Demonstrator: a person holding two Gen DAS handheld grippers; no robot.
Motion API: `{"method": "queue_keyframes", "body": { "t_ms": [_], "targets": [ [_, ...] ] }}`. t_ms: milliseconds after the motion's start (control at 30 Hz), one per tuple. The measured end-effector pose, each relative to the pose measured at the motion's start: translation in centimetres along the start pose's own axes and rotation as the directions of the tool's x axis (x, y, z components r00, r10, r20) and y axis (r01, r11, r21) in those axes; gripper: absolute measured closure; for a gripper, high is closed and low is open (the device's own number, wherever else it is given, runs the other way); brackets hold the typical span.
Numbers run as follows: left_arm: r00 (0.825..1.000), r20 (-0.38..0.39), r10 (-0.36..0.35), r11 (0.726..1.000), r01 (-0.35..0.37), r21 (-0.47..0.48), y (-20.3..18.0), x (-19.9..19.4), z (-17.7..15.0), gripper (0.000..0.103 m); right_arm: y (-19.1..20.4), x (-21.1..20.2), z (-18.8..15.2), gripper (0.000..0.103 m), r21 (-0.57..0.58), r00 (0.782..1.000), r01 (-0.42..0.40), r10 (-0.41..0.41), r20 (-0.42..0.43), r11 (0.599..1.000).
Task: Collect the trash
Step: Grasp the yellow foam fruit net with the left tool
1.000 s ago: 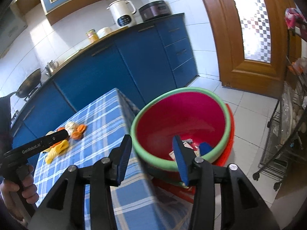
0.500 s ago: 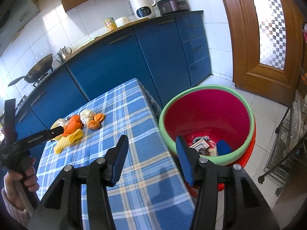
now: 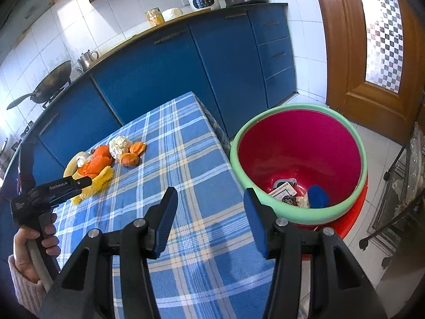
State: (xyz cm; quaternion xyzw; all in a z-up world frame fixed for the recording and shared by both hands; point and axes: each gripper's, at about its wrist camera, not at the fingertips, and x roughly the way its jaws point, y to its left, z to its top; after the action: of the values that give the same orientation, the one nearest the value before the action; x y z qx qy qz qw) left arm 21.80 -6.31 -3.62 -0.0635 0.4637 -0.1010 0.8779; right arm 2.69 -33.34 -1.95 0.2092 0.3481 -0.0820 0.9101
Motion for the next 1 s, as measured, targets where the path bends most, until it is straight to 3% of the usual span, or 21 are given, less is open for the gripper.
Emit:
{"method": "queue_keyframes", "body": {
  "t_ms": [367,533,600,733,1000],
  "targets": [
    [0.999,-0.022,0.023,1.0,-0.023,-0.001,-0.6,2.0,-0.1,0.056,-0.1,1.3,0.4,0.049,0.001,1.0,0.009,-0.009,-0.024,1.0],
    [0.999,-0.009,0.04,0.999,-0.04,-0.002,-0.2,2.2,-0.2,0.089,-0.1,1.5,0.6,0.049,0.002,1.0,0.005,-0.005,-0.022,1.0],
    [0.999,-0.006,0.035,0.999,-0.035,-0.02,0.4,2.2,-0.3,0.095,0.2,1.5,0.5,0.049,-0.004,1.0,0.003,-0.003,-0.024,1.0],
    [1.0,-0.006,-0.002,0.999,0.002,-0.053,1.3,1.6,-0.6,0.102,0.8,1.5,0.4,0.049,-0.02,1.0,-0.005,0.005,-0.027,1.0],
    [0.996,0.068,-0.066,0.997,0.068,-0.028,1.8,-2.4,-2.2,0.102,2.6,1.3,0.4,0.049,-0.061,0.999,-0.025,0.023,-0.028,0.998]
  ]
}}
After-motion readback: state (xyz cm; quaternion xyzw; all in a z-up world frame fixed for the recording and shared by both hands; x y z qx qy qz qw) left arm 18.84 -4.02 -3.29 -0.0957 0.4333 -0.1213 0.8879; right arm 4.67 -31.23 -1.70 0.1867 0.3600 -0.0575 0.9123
